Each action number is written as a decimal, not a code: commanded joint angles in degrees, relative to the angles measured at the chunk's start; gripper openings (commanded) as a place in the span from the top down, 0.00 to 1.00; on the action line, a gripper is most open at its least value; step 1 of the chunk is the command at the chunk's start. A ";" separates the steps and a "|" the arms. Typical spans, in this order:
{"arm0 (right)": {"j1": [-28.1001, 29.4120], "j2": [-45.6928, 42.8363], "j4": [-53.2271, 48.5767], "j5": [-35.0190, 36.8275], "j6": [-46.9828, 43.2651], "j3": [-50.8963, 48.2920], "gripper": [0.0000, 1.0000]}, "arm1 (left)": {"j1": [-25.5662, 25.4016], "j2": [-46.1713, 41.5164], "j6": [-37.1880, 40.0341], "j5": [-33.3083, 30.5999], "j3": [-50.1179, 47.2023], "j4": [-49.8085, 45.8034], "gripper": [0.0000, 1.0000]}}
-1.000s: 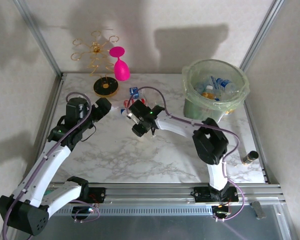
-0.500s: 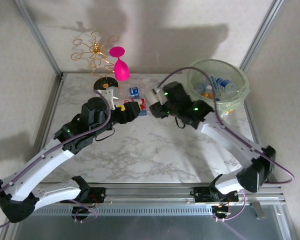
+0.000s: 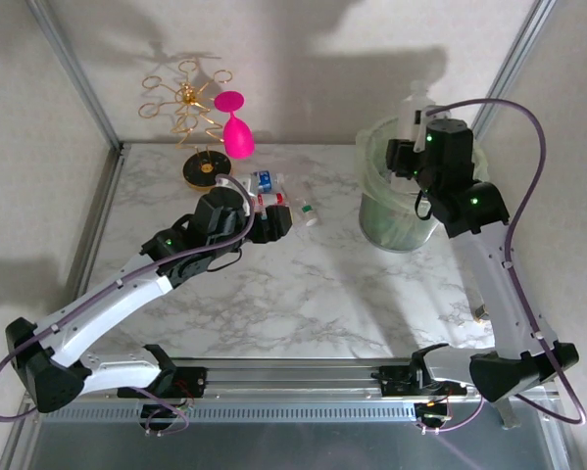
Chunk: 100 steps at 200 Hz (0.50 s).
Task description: Put the plastic bottles in the bin
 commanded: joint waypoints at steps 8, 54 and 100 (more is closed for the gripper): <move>-5.28 3.99 -0.10 -0.70 1.49 2.69 0.57 | -0.30 -0.04 2.91 0.57 0.44 0.96 0.14; -9.00 12.07 -0.55 -2.14 2.37 6.26 0.57 | -0.30 -0.21 4.17 0.04 -0.85 0.91 0.14; -9.12 16.58 0.19 -9.48 7.17 5.32 0.56 | -0.30 -0.13 4.73 -0.40 -1.52 0.87 0.14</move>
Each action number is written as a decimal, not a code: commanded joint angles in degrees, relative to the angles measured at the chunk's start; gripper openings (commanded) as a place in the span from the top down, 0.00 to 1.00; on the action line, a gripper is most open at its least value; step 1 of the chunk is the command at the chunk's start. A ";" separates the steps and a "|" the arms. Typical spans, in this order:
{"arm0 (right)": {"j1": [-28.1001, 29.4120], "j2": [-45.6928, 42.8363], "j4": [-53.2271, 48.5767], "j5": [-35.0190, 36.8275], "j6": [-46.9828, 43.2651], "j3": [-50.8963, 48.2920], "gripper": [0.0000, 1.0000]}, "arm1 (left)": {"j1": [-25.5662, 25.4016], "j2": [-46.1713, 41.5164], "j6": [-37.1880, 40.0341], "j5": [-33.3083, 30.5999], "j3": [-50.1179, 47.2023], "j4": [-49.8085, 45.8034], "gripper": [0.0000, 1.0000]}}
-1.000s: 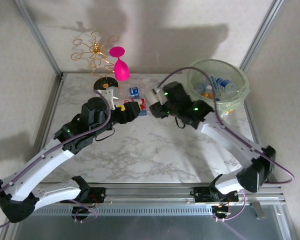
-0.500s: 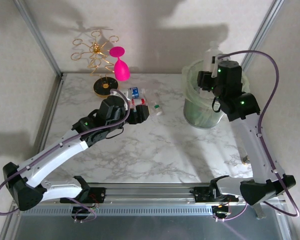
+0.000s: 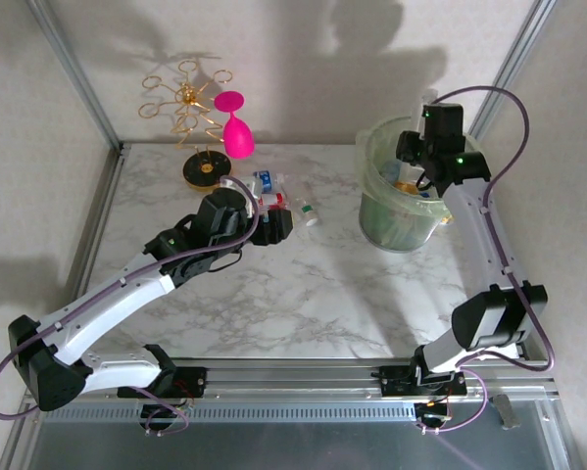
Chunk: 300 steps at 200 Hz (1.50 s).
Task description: Put the plastic bottles in the bin
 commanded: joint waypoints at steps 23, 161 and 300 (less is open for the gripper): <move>-0.14 0.95 1.29 -7.70 7.00 -1.95 0.55 | -0.30 -0.44 1.46 -0.43 -1.00 1.15 0.14; -1.07 -0.09 1.44 -2.85 7.16 -3.24 0.17 | -0.30 0.74 1.31 -2.22 -1.60 1.32 0.14; 14.48 -0.46 -1.18 -8.53 -4.96 4.11 0.44 | 10.31 -3.05 -10.94 2.90 -4.39 3.33 0.13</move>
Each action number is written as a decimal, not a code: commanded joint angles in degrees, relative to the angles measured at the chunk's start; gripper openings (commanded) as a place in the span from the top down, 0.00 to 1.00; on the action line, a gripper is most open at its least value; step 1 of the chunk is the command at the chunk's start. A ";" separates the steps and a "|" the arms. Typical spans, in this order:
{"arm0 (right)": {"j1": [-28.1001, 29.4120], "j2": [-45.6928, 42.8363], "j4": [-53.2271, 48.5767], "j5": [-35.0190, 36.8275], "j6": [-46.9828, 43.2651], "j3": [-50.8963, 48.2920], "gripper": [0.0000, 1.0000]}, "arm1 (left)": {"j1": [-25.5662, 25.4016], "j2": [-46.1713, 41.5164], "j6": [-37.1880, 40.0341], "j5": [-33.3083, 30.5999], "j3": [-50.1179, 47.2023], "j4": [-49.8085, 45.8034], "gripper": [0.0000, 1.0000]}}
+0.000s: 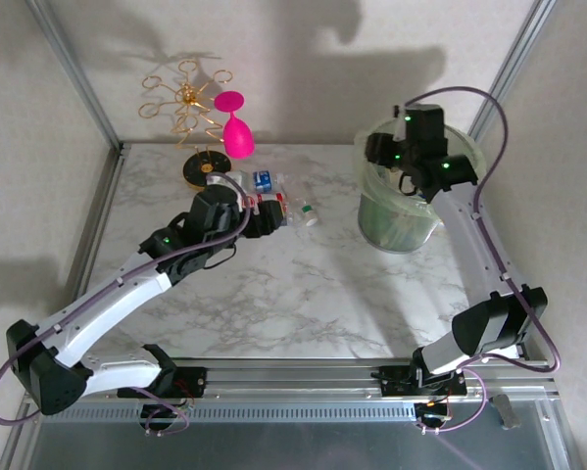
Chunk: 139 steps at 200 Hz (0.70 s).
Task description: Put the plastic bottles in the bin
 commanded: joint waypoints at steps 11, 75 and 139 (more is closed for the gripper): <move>8.47 2.36 -2.17 1.09 -5.24 3.85 0.43 | 8.16 -2.53 -9.78 5.70 -4.63 2.24 0.13; 18.03 16.86 -4.97 7.32 -8.30 9.28 0.31 | 16.01 -6.09 -13.21 5.12 -9.31 0.95 0.11; 18.63 30.35 0.60 6.78 -7.02 14.40 0.22 | 18.72 -5.36 -10.36 7.81 -12.39 0.19 0.11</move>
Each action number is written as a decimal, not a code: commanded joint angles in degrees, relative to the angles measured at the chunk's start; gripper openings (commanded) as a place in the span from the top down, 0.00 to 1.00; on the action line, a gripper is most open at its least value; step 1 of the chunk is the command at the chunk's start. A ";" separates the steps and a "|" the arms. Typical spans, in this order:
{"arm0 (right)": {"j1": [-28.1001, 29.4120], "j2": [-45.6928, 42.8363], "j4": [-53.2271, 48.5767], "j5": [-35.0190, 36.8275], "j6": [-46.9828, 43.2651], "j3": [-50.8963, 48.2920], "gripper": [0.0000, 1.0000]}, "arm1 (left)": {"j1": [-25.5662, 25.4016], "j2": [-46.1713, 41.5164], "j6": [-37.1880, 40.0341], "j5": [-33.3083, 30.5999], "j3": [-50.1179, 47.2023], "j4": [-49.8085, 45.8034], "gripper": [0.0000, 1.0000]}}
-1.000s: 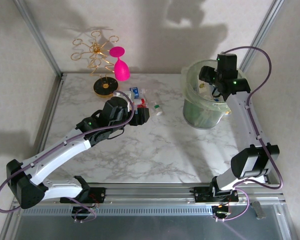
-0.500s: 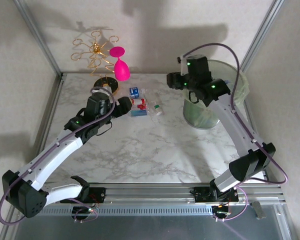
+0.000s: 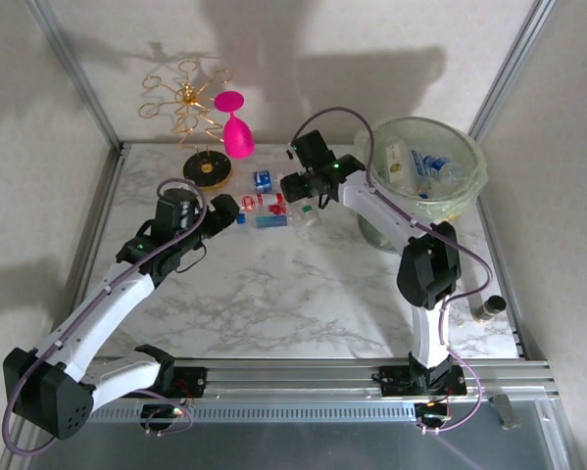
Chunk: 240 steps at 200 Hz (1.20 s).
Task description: Put the plastic bottles in the bin
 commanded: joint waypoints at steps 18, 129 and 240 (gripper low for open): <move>0.05 8.41 1.36 1.23 0.21 8.68 0.18 | 3.00 0.01 2.03 3.66 -2.56 -0.49 0.11; -3.18 26.97 2.13 2.24 1.23 23.13 0.12 | 3.11 -0.71 4.24 6.69 -2.50 -1.74 0.12; -5.67 29.84 2.37 -0.32 2.49 22.02 0.26 | 3.13 0.30 4.06 7.18 -2.25 -0.80 0.13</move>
